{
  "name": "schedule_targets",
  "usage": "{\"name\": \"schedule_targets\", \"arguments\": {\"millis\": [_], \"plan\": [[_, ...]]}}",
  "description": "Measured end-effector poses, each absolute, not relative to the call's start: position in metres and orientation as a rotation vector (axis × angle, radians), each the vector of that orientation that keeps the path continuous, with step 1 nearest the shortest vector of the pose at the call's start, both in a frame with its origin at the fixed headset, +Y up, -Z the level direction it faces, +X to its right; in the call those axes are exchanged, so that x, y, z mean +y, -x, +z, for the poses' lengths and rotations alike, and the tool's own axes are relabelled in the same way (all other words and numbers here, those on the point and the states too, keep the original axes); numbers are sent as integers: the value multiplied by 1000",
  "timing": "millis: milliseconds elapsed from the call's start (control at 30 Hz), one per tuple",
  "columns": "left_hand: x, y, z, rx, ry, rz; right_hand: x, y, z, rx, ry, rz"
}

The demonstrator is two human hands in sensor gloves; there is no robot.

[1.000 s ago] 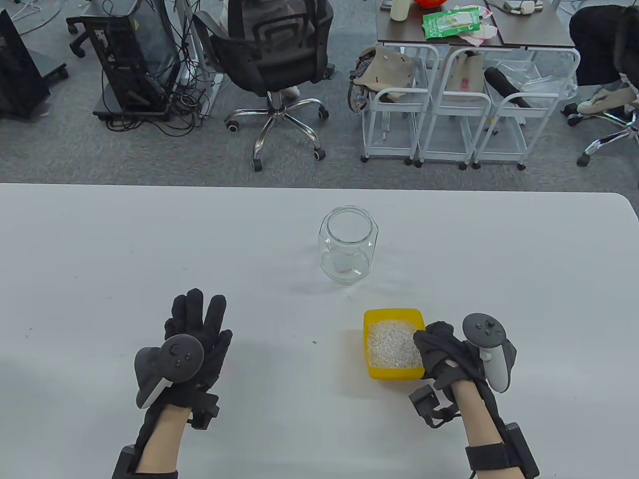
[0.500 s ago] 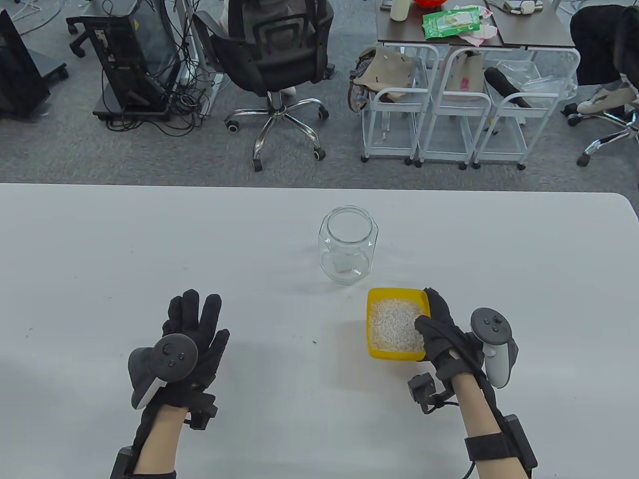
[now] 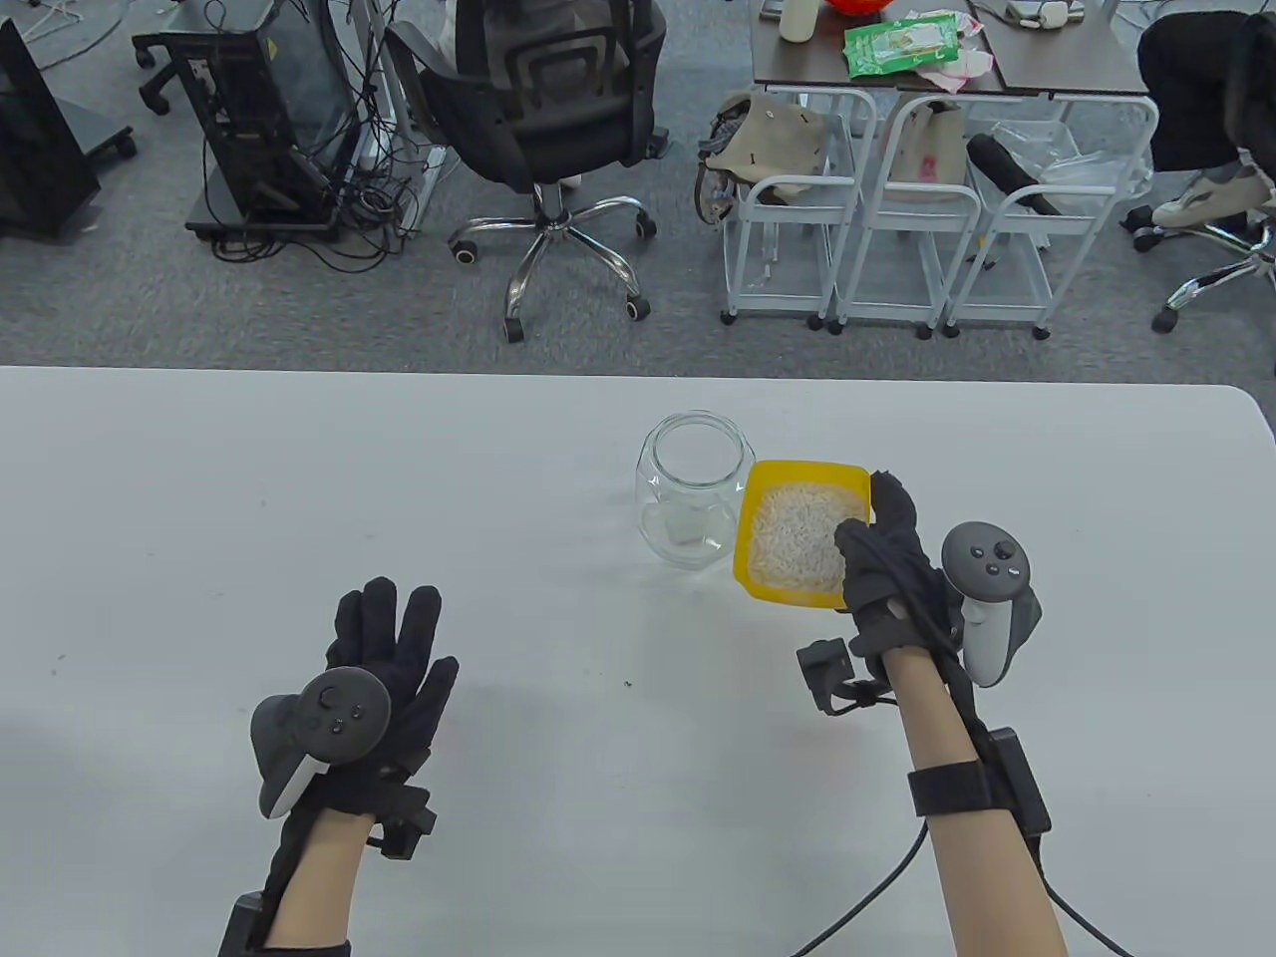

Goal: Pour rice from plastic food container into glass jar

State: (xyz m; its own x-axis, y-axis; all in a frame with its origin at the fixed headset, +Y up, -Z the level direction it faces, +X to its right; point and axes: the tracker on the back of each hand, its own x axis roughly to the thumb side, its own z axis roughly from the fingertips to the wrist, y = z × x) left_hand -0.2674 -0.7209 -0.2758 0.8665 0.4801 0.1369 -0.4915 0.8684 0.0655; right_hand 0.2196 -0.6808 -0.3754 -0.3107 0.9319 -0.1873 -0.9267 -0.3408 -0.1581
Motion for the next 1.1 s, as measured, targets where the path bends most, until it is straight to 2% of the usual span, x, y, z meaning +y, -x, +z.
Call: {"name": "schedule_targets", "arguments": {"millis": [400, 667, 1100], "plan": [[-722, 267, -275, -133, -94, 529, -644, -206, -416, -157, 334, 1894], [-725, 267, -276, -133, -77, 542, -633, -188, -437, -236, 366, 1943], [-724, 267, -276, -138, -81, 552, -621, -172, -450, -412, 441, 2068]]}}
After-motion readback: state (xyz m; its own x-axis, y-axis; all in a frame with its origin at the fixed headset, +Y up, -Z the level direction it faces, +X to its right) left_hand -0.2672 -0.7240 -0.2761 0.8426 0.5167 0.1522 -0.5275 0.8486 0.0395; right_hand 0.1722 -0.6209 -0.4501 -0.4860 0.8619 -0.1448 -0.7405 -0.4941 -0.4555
